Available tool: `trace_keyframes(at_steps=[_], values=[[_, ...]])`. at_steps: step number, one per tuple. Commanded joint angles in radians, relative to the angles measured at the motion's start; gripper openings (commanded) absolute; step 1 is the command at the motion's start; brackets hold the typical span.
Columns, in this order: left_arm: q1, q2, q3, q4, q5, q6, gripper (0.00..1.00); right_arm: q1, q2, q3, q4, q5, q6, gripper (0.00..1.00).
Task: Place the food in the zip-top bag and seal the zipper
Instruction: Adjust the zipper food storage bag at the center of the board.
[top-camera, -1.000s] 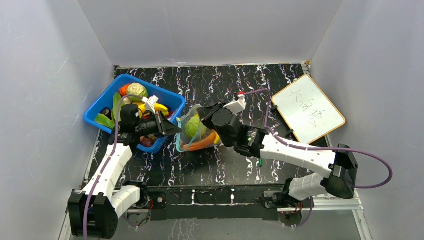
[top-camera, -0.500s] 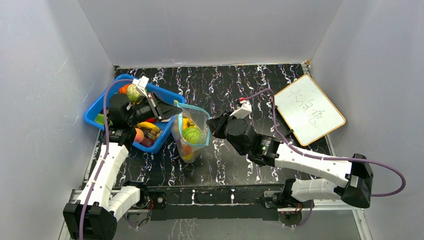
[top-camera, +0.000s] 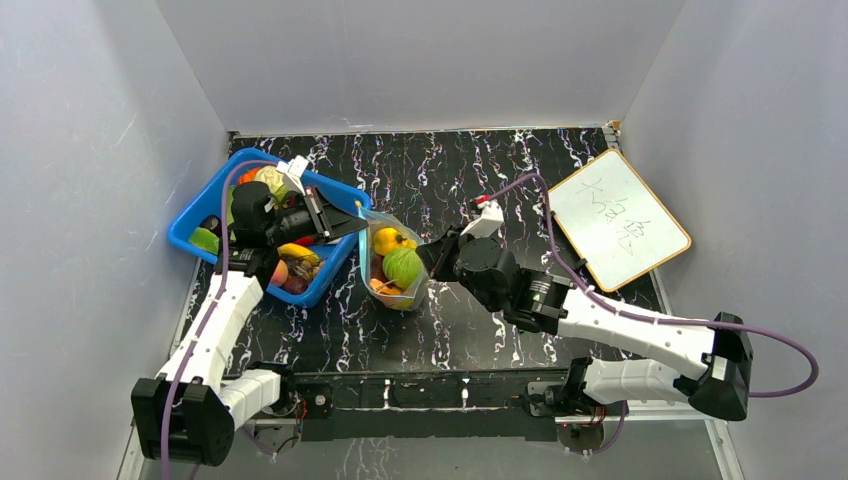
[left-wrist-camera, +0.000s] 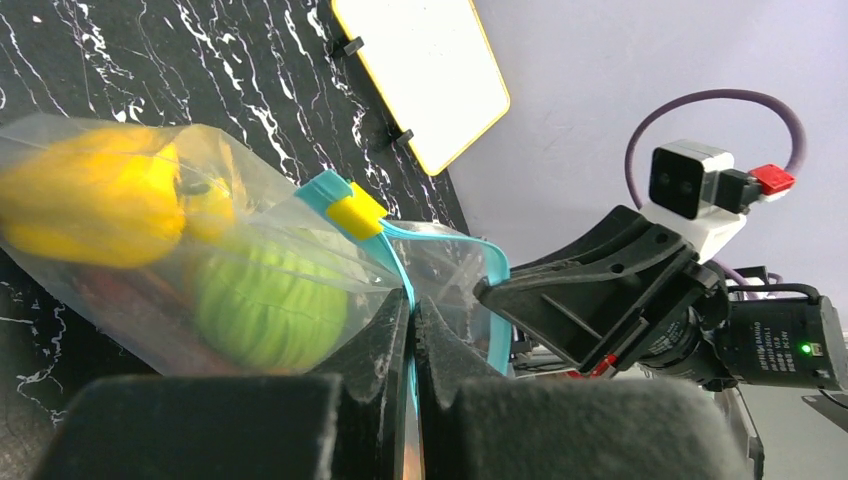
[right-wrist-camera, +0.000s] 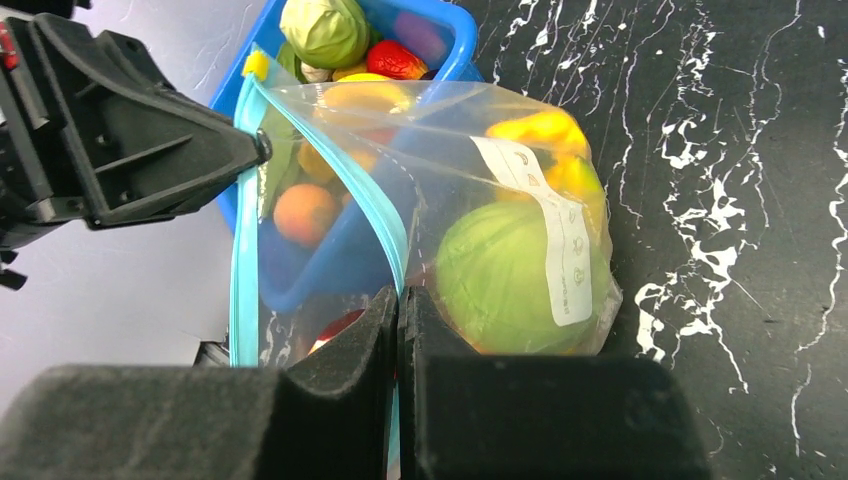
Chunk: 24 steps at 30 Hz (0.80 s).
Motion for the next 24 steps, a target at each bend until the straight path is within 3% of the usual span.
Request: trace_keyframes(at_steps=[1,5,10,16,19,24], values=[[-0.022,0.024,0.004,0.075,0.016,-0.012,0.01,0.000,-0.075,0.008,-0.006,0.029,-0.012,0.00],[-0.036,0.047,0.018,0.064,0.006,0.005,0.18,0.000,-0.109,-0.033,-0.001,0.040,0.015,0.00],[-0.038,0.042,0.055,-0.074,-0.051,0.106,0.50,0.000,-0.123,-0.061,-0.024,0.062,0.074,0.00],[-0.038,0.048,0.179,-0.322,-0.210,0.278,0.69,0.000,-0.153,-0.075,-0.041,0.090,0.123,0.00],[-0.038,0.061,0.254,-0.426,-0.309,0.357,0.95,0.000,-0.161,-0.084,-0.040,0.091,0.132,0.00],[-0.038,0.063,0.324,-0.536,-0.486,0.441,0.99,0.000,-0.176,-0.084,-0.049,0.105,0.130,0.00]])
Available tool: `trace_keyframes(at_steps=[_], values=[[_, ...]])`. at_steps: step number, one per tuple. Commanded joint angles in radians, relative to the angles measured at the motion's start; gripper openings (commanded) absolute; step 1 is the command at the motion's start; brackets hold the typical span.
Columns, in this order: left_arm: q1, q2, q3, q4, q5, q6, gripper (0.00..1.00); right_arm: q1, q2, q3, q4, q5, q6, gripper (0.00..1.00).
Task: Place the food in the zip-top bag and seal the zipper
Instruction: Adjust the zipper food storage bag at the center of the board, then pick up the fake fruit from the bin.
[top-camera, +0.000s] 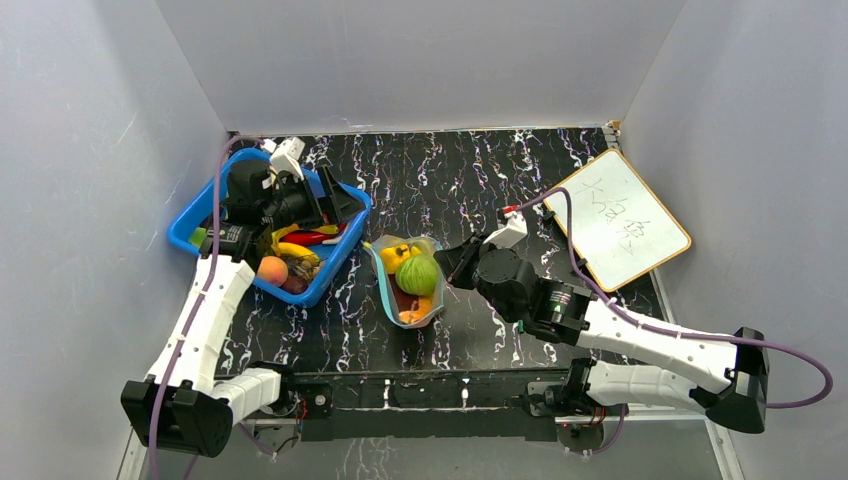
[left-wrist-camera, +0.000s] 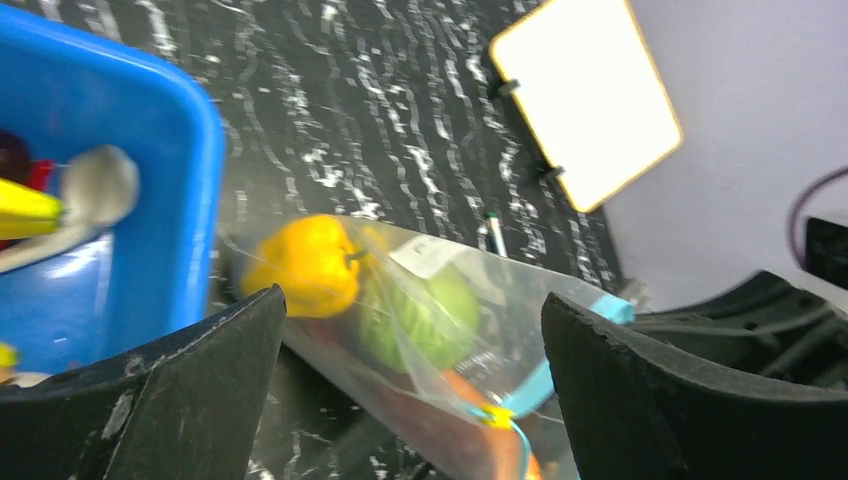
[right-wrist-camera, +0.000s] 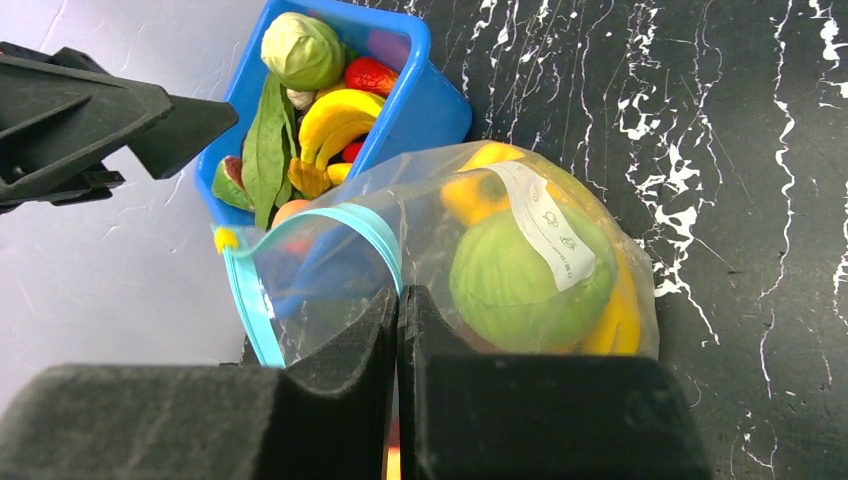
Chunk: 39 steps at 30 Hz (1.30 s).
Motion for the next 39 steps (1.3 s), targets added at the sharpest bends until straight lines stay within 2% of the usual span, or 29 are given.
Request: trace_keyframes(at_steps=[1,6,8,11,13,15,18,23,29,39], values=[[-0.002,-0.001,0.067,-0.159,-0.207,0.119,0.99,0.000,-0.039,0.002,0.025,0.045,0.019,0.00],[0.001,-0.017,0.059,-0.220,-0.474,0.120,0.99,0.001,-0.056,-0.002,0.022,0.052,0.019,0.00],[0.012,-0.011,0.047,-0.246,-0.519,0.129,0.98,0.000,-0.060,-0.003,0.021,0.051,0.020,0.00],[0.044,0.003,0.012,-0.270,-0.511,0.135,0.97,0.000,-0.063,-0.001,0.020,0.048,0.020,0.00],[0.071,0.011,-0.025,-0.270,-0.484,0.123,0.86,0.000,-0.063,-0.001,0.018,0.046,0.021,0.00],[0.098,0.018,-0.067,-0.261,-0.444,0.117,0.70,0.000,-0.065,-0.002,0.018,0.043,0.024,0.00],[0.120,0.028,-0.128,-0.258,-0.458,0.121,0.60,0.000,-0.066,-0.003,0.018,0.040,0.028,0.00],[0.126,0.041,-0.170,-0.259,-0.520,0.146,0.55,0.000,-0.069,-0.007,0.014,0.042,0.029,0.00],[0.125,0.054,-0.187,-0.229,-0.452,0.156,0.43,0.001,-0.061,-0.006,0.021,0.039,0.036,0.00],[0.125,0.067,-0.217,-0.238,-0.471,0.157,0.41,0.000,-0.044,0.002,0.024,0.032,0.039,0.00]])
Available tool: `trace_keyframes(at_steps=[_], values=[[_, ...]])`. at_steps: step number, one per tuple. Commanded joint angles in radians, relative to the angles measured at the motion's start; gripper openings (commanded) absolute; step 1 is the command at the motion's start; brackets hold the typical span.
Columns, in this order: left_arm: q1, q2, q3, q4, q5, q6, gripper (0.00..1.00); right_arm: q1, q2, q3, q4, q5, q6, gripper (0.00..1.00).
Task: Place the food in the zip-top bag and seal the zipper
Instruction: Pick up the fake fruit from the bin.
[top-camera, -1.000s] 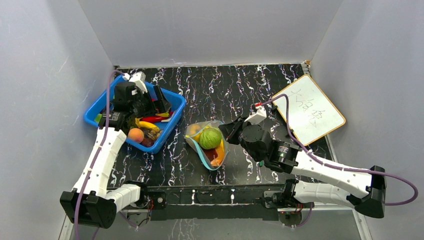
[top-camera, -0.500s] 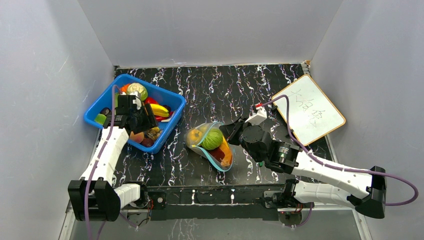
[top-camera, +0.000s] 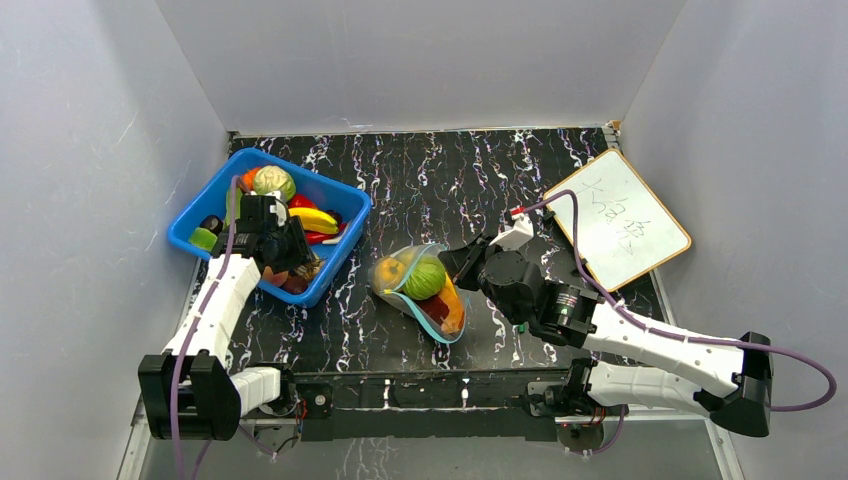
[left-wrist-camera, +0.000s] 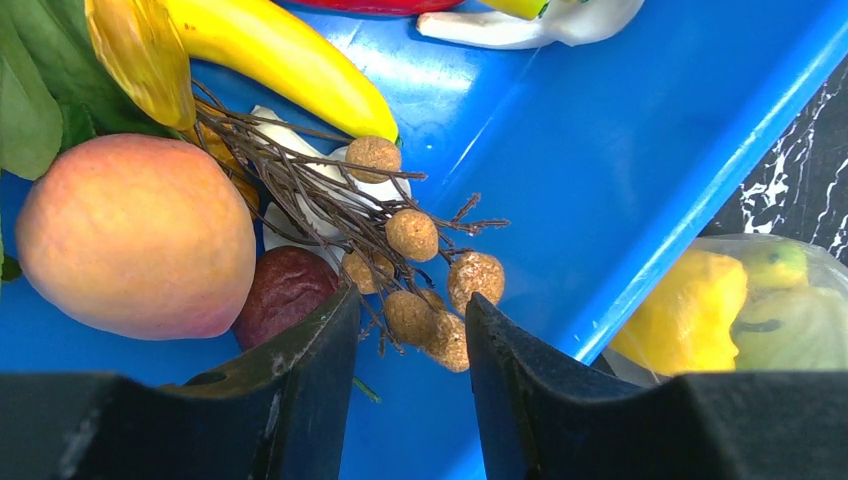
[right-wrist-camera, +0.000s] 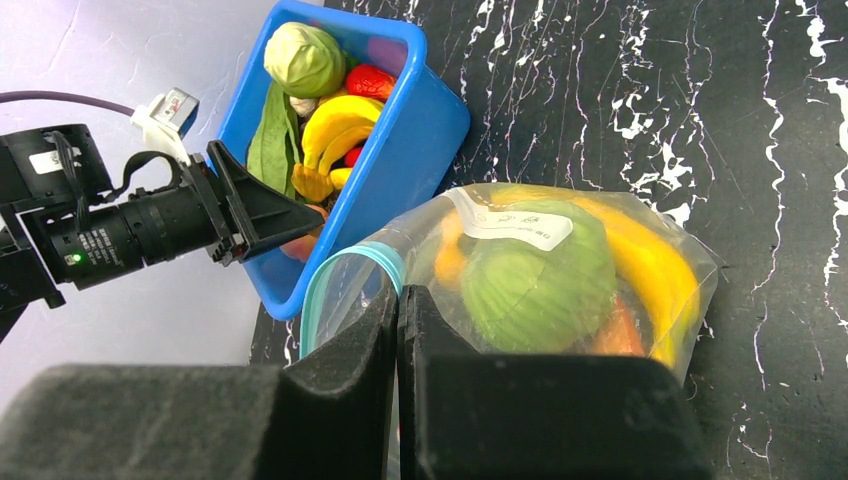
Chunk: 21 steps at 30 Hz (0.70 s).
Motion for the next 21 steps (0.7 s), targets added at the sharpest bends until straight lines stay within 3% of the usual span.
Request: trace_keyframes(at_steps=[1,12,21], values=[[0.007,0.007,-0.022,0.001,0.015,0.014,0.40,0.000,-0.004,0.018,0.047,0.018,0.016,0.00],[0.007,-0.007,0.019,-0.018,0.072,0.013,0.07,0.001,0.005,0.036,0.043,0.013,0.021,0.00],[0.006,-0.059,0.116,-0.077,0.082,0.019,0.02,0.000,0.029,0.113,-0.018,0.059,0.027,0.00]])
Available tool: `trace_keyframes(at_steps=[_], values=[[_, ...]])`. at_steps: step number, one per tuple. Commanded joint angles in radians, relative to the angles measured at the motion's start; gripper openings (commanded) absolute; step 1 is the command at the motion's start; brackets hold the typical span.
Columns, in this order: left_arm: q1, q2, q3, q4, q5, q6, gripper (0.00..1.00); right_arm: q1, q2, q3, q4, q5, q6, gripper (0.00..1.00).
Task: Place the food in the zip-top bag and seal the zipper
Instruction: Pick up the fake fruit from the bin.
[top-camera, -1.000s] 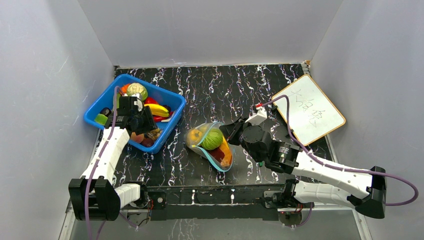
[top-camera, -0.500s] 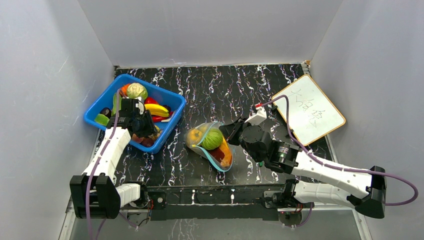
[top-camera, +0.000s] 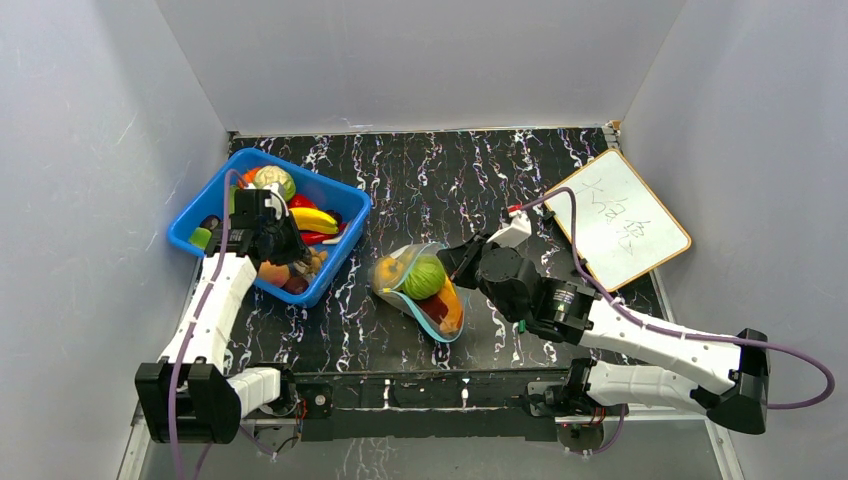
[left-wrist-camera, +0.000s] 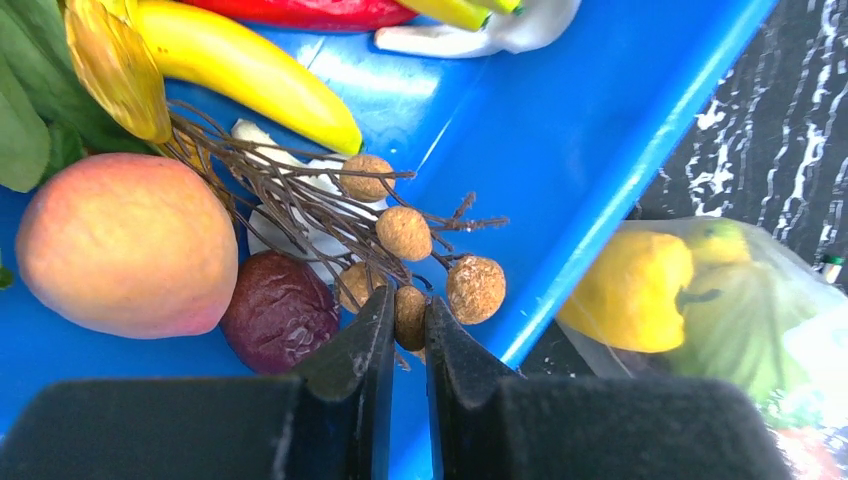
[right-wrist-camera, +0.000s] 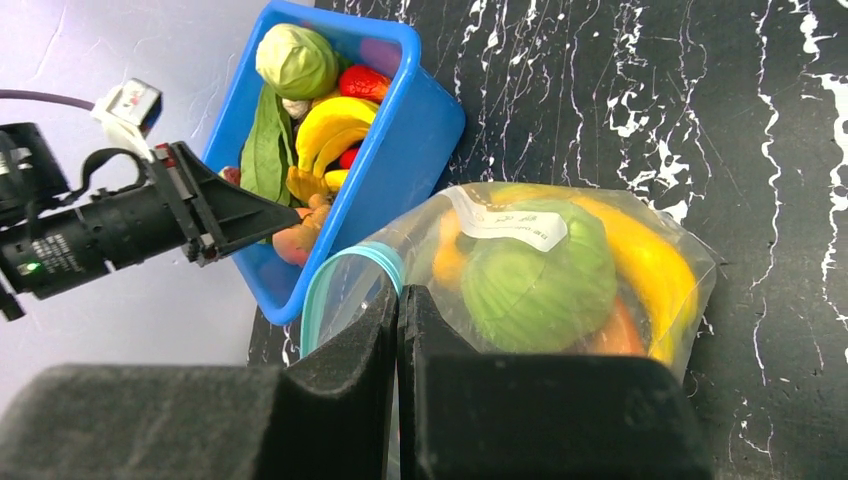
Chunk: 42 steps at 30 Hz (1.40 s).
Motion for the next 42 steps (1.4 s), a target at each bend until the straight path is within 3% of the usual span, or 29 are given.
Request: trace_keyframes(at_steps=[1,13,31,42], values=[[0.006,-0.057,0.088,-0.047,0.029,0.015,0.02,0.000,0.007,0.105,-0.010,0.065,0.010,0.00],[0.006,-0.077,0.228,-0.100,0.131,0.035,0.00,0.001,0.016,0.293,-0.117,0.271,-0.010,0.00],[0.007,-0.154,0.338,-0.063,0.491,0.009,0.00,0.000,0.130,0.195,0.027,0.269,0.078,0.00],[0.006,-0.204,0.380,0.006,0.706,-0.011,0.00,0.000,0.235,0.263,0.025,0.322,0.042,0.00]])
